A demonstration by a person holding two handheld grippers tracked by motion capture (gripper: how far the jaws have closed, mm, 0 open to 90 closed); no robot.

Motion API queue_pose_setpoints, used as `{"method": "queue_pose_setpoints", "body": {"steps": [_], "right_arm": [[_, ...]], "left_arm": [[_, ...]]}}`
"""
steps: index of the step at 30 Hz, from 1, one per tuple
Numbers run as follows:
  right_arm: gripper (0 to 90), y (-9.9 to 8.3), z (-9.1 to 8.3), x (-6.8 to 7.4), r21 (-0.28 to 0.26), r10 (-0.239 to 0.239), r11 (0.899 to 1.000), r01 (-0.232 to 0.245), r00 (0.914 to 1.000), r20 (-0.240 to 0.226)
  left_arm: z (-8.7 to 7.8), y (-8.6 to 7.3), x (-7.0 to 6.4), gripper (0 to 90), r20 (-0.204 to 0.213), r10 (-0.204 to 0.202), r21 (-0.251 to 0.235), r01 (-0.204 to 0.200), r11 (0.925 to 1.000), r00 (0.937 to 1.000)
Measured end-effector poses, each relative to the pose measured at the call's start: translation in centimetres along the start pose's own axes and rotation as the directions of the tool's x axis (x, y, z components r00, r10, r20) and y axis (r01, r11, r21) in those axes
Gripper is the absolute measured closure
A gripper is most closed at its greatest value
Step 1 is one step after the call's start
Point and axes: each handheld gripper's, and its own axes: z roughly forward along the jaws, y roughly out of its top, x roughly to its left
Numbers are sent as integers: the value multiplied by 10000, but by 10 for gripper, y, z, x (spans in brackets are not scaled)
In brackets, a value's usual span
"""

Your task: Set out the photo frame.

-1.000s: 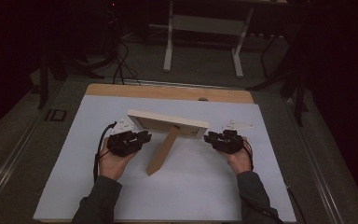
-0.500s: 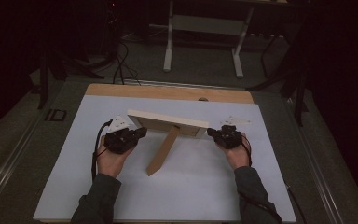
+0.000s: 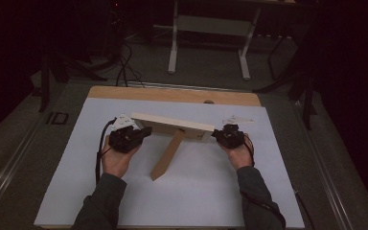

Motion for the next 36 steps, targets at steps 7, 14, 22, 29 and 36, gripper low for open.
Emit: {"method": "queue_pose_setpoints", "body": {"steps": [7,14,22,29,36], "right_arm": [[899,2,5,-2,172,17,9998,-19,9999,110],[899,3,7,-5,74,290,9996,-290,9996,-75],[898,6,8,-2,86,224,9997,-222,9994,-261],[898,5,9,-1,94,259,9996,-256,9991,-323],[898,5,9,-1,41,356,9994,-354,9986,-385]], "left_arm": [[3,4,-1,900,-66,-85,-85,84,9999,9999],[8,10,-4,900,-141,97,74,-96,9999,9999],[12,14,-8,900,-170,264,177,-261,9995,9995],[16,15,-9,900,-116,304,301,-300,9991,9995],[20,15,-10,900,-122,323,407,-318,9987,9994]]}}
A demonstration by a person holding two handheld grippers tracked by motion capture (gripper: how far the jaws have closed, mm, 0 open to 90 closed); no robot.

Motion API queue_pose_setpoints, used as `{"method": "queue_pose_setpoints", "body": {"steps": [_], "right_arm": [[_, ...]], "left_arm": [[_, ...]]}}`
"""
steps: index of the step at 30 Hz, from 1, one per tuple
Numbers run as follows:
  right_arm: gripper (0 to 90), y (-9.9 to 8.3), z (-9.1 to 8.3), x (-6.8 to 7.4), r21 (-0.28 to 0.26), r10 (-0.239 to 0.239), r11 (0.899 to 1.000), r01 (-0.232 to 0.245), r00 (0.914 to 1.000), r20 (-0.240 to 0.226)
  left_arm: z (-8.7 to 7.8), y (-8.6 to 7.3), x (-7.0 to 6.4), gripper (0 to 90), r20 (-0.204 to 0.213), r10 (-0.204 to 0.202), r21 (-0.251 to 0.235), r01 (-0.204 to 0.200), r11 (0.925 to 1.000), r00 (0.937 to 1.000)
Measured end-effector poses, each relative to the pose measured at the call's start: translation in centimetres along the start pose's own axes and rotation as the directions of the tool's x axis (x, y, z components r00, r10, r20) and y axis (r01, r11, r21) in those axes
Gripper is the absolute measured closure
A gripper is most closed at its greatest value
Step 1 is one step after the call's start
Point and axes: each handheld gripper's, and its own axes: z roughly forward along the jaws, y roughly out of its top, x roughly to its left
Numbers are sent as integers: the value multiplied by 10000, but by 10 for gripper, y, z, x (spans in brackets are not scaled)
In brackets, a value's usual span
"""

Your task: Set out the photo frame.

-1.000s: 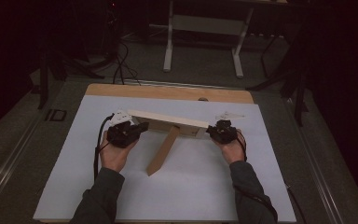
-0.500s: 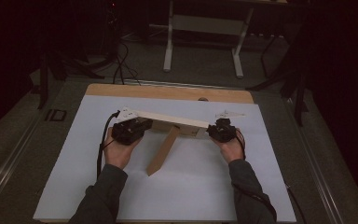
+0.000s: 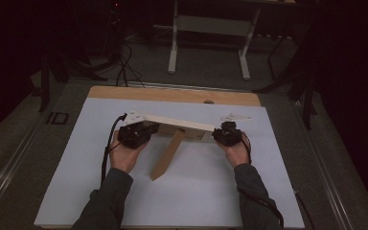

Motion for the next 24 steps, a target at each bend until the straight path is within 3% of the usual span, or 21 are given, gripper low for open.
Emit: {"method": "queue_pose_setpoints", "body": {"steps": [7,24], "right_arm": [[899,1,-1,1,65,-129,9999,128,9999,56],[897,2,-4,5,88,-367,9993,367,9993,65]], "left_arm": [[-1,1,-2,900,110,-46,-120,48,9999,9999],[-3,8,-10,900,171,287,-169,-285,9995,9994]]}}
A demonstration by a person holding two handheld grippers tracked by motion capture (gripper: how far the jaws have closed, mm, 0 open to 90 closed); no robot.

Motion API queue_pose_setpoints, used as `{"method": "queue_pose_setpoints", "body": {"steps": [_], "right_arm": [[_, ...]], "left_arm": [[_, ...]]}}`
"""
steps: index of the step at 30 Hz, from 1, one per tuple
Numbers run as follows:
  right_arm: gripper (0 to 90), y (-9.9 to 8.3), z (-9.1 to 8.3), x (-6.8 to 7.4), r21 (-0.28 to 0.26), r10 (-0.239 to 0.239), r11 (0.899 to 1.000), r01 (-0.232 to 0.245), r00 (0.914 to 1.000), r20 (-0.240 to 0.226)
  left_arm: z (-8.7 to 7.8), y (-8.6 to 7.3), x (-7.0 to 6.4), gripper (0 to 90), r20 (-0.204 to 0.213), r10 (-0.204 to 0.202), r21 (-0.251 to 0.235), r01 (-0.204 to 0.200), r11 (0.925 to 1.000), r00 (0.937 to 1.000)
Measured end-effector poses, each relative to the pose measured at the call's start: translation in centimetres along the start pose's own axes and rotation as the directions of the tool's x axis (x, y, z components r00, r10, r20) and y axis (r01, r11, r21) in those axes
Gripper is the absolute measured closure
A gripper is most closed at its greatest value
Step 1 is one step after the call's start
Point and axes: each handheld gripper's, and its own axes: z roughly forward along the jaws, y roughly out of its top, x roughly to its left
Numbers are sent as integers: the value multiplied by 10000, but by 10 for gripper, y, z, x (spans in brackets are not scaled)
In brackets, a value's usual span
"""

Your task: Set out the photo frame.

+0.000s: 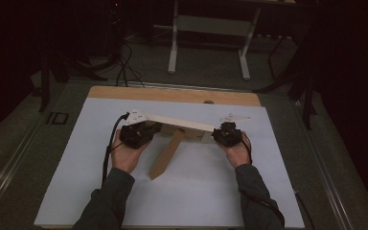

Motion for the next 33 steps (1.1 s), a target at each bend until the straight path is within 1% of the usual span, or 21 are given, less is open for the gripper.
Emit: {"method": "queue_pose_setpoints", "body": {"steps": [10,17,33], "right_arm": [[897,0,-2,3,19,-218,9998,218,9997,-124],[896,0,-4,6,141,-539,9984,542,9984,-187],[897,-3,-6,11,47,-629,9980,630,9976,-298]], "left_arm": [[3,3,-2,900,-1,116,89,-116,9999,9999],[3,3,-1,900,-72,100,115,-99,9999,9999],[4,4,3,900,-117,-53,103,54,9999,9999]]}}
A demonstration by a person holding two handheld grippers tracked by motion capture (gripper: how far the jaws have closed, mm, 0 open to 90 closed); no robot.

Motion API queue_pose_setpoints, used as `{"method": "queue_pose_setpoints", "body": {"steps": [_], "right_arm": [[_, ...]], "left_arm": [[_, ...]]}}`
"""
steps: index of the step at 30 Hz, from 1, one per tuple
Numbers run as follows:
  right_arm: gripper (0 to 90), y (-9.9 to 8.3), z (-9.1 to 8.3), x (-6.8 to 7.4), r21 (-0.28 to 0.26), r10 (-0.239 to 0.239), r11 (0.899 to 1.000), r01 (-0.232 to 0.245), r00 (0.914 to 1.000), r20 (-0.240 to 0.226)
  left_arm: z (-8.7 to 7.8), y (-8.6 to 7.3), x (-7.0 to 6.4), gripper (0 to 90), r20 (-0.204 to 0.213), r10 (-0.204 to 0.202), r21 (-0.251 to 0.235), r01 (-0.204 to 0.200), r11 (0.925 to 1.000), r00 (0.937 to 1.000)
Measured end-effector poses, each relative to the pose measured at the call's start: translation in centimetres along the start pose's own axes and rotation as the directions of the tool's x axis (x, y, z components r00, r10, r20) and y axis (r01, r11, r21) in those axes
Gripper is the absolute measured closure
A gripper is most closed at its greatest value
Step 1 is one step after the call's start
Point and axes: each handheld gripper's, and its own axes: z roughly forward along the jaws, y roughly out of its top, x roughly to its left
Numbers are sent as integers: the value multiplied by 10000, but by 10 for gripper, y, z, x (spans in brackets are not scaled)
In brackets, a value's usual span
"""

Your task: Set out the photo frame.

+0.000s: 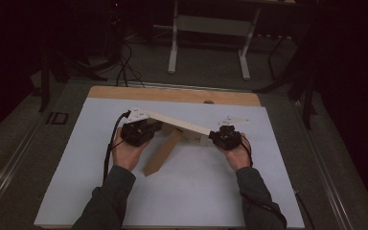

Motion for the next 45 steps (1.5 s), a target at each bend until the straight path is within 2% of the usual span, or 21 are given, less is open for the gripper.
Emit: {"method": "queue_pose_setpoints", "body": {"steps": [45], "right_arm": [[897,-11,-8,14,-211,-371,9991,365,9990,-259]], "left_arm": [[8,-2,1,900,48,-214,-24,214,9998,9998]]}}
